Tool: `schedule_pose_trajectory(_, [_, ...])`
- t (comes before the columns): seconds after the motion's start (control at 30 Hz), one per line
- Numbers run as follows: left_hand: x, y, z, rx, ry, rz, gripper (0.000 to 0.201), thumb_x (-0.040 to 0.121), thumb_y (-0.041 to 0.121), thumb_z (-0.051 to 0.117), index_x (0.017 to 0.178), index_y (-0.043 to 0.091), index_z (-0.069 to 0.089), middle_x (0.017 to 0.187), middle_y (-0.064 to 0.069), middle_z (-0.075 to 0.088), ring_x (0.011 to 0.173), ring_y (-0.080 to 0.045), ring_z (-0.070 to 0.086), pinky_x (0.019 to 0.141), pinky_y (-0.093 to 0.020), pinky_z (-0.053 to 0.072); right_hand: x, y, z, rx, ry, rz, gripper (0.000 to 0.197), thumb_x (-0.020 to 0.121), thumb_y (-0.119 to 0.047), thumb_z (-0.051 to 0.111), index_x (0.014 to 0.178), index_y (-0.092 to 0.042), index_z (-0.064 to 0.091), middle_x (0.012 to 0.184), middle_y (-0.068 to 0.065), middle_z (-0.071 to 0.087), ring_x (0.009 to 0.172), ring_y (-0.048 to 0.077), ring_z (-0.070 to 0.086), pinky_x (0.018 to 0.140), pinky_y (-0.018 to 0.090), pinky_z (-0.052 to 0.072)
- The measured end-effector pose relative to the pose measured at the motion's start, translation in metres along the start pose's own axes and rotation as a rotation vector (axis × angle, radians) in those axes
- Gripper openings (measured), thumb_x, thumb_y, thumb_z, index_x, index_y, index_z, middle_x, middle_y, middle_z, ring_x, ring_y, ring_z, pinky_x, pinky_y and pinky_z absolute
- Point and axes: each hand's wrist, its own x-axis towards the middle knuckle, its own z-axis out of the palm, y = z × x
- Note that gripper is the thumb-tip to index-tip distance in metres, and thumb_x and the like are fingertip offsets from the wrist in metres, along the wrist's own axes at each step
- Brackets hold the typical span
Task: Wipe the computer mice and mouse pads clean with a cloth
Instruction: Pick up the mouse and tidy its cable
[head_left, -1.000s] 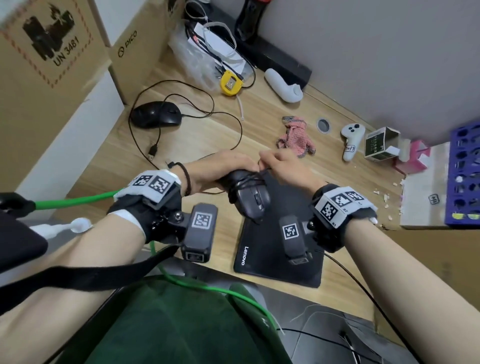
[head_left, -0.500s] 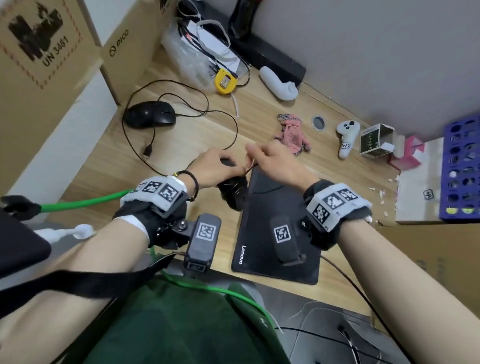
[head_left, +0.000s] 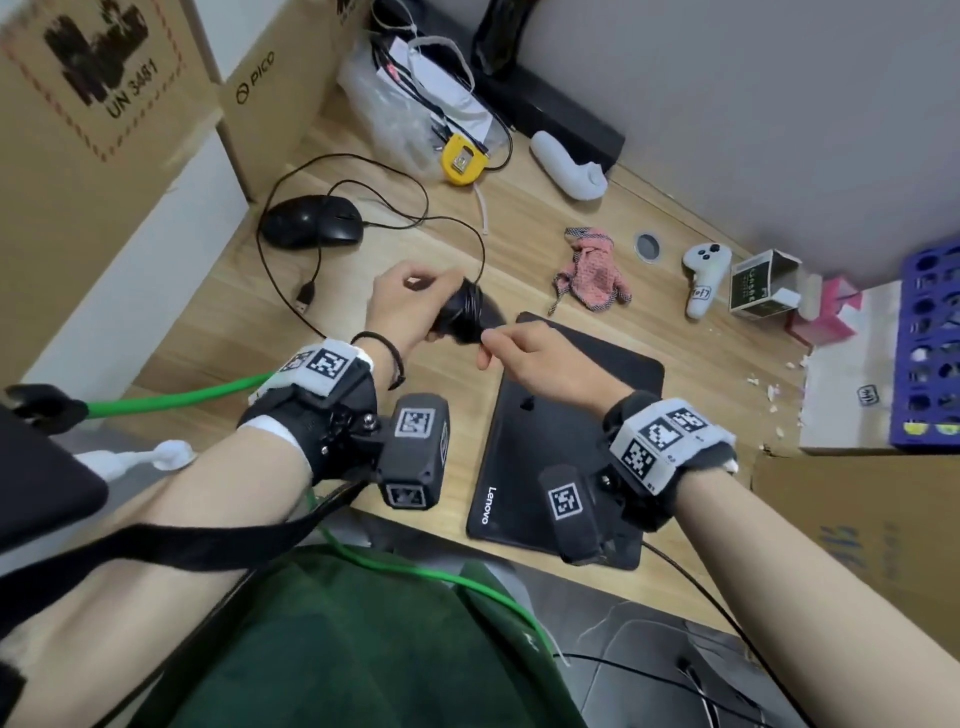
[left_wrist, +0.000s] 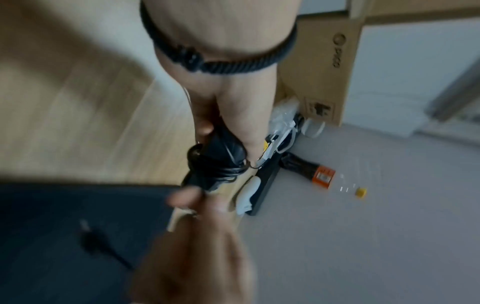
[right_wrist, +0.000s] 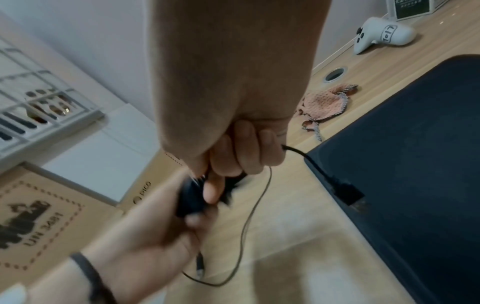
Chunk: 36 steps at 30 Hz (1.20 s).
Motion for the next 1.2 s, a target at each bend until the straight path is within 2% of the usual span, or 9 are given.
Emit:
schedule_pose_trajectory(0.1, [-0.005,-0.008,-0.004,0.321,-0.201,0.049,0.015,0.076,0.035,0.073,0.076,0.021,0.067,0.070,-0.002,0.063,0.051,-0.017,0.051,0.039,-0.017,0.035,0.001,-0.009,-0.017,-0.084,-0.012,-0.038,0.043,0.101,-0.030,0.042,0.074,-0.011,0.068,0.038,-0.013,0.044,0.041,0.004,0.038,0.049,0.018,0.029])
schedule_pose_trajectory(0.2, [-0.019,0.005,-0.003,0.540,-0.587,-0.014,0.010,0.084,0.020,0.064,0.078,0.013,0.066,0.065,-0.005,0.054,0.047,-0.016,0.043,0.037,-0.015,0.030,0.003,-0.009,-0.031,-0.094,0.031,-0.072,0.039,0.101,-0.029,0.045,0.068,-0.016,0.061,0.058,-0.011,0.054,0.050,0.002,0.043,0.056,0.018,0.037])
schedule_pose_trajectory(0.37, [-0.027,0.016,-0.002,0.118,-0.855,-0.207,0.017,0.088,0.023,0.055,0.083,0.007,0.059,0.055,-0.002,0.048,0.035,-0.009,0.036,0.031,-0.012,0.018,-0.009,-0.003,-0.029,0.179,-0.007,-0.003,0.034,0.103,-0.027,0.041,0.071,-0.017,0.046,0.059,-0.004,0.040,0.042,-0.001,0.035,0.044,0.012,0.031])
schedule_pose_trajectory(0.53, [-0.030,0.013,0.004,-0.238,-0.696,-0.376,0.023,0.086,0.023,0.053,0.071,0.009,0.063,0.047,0.001,0.049,0.027,-0.004,0.035,0.029,-0.011,0.012,-0.014,0.003,-0.009,0.287,0.150,0.006,0.036,0.104,-0.024,0.038,0.095,0.005,0.058,0.084,0.017,0.061,0.069,0.023,0.057,0.064,0.027,0.047])
schedule_pose_trajectory(0.63, [-0.029,0.008,0.018,-0.446,-0.622,-0.441,0.042,0.095,0.023,0.044,0.063,0.009,0.068,0.052,-0.001,0.054,0.032,-0.006,0.039,0.026,-0.009,0.019,-0.022,0.016,-0.003,0.370,0.167,0.066,0.028,0.096,0.007,0.040,0.079,-0.011,0.054,0.066,0.004,0.050,0.049,0.001,0.049,0.052,0.017,0.042])
schedule_pose_trajectory(0.7, [-0.026,0.002,0.033,-0.521,-0.542,-0.409,0.039,0.097,0.023,0.041,0.071,0.008,0.065,0.059,-0.004,0.055,0.036,-0.008,0.040,0.026,-0.009,0.021,-0.026,0.026,0.005,0.325,0.190,0.073,0.026,0.094,0.006,0.038,0.074,-0.005,0.051,0.059,0.006,0.046,0.046,0.003,0.043,0.053,0.019,0.037])
schedule_pose_trajectory(0.9, [-0.031,-0.023,0.071,-0.260,-0.338,-0.330,0.040,0.089,0.049,0.057,0.104,0.012,0.054,0.087,-0.010,0.060,0.060,-0.014,0.060,0.043,-0.017,0.048,-0.042,0.065,0.015,0.606,0.230,0.150,0.013,0.097,-0.012,0.051,0.099,-0.003,0.060,0.086,0.008,0.061,0.077,0.015,0.057,0.069,0.028,0.048])
schedule_pose_trajectory(1.03, [-0.044,-0.036,0.104,-0.237,-0.362,-0.259,0.026,0.087,0.036,0.065,0.086,0.014,0.052,0.093,-0.009,0.062,0.079,-0.021,0.065,0.062,-0.033,0.060,-0.060,0.093,0.014,0.975,0.217,0.205,0.030,0.099,-0.031,0.049,0.109,-0.007,0.063,0.089,0.000,0.069,0.088,0.015,0.061,0.074,0.025,0.050])
schedule_pose_trajectory(1.2, [-0.050,-0.059,0.141,-0.041,-0.417,-0.201,0.036,0.082,0.025,0.074,0.112,0.019,0.054,0.096,-0.003,0.057,0.084,-0.011,0.062,0.082,-0.036,0.055,-0.083,0.140,0.008,1.091,0.382,0.304,0.016,0.098,-0.021,0.053,0.107,-0.012,0.062,0.102,0.003,0.065,0.088,0.016,0.059,0.080,0.023,0.048])
